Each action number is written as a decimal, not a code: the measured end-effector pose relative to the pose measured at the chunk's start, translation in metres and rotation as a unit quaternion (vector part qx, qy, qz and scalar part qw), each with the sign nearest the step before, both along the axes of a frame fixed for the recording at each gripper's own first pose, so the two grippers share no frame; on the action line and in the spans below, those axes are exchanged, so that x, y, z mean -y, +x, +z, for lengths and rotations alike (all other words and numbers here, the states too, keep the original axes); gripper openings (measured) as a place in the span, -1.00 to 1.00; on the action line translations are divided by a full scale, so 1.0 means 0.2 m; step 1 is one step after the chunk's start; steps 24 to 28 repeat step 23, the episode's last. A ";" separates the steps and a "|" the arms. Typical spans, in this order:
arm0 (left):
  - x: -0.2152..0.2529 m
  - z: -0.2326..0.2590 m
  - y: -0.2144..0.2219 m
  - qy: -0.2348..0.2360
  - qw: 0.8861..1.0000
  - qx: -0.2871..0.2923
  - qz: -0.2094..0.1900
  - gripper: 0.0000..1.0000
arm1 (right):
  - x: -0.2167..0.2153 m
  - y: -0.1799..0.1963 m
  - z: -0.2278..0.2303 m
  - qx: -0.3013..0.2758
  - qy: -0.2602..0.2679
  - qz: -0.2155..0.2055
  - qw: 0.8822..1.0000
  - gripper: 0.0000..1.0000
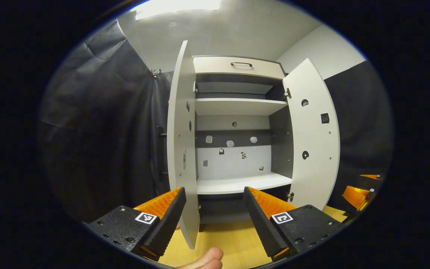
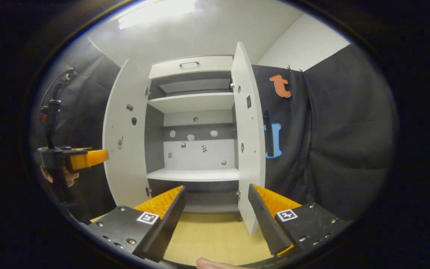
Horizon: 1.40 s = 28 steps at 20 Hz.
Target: Open the right door of the double-door shoe cabinet with the right hand, and open the left door with the left hand.
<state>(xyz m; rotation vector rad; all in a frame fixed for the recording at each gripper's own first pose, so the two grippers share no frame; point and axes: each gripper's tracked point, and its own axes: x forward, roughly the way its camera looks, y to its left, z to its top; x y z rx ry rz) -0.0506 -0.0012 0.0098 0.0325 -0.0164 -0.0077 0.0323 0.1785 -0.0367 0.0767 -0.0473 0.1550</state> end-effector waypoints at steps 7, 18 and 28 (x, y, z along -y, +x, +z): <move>0.05 -0.24 -0.05 -0.033 0.999 -0.036 -0.009 0.92 | -0.03 -0.01 -0.02 -0.003 -0.006 0.005 1.000 0.87; 0.02 -0.20 -0.06 -0.029 0.999 -0.015 -0.007 0.92 | -0.09 -0.04 0.03 0.010 -0.009 0.007 1.000 0.97; 0.02 -0.17 -0.06 -0.028 1.000 -0.004 -0.003 0.92 | -0.08 -0.08 0.08 0.026 -0.007 0.007 1.000 0.97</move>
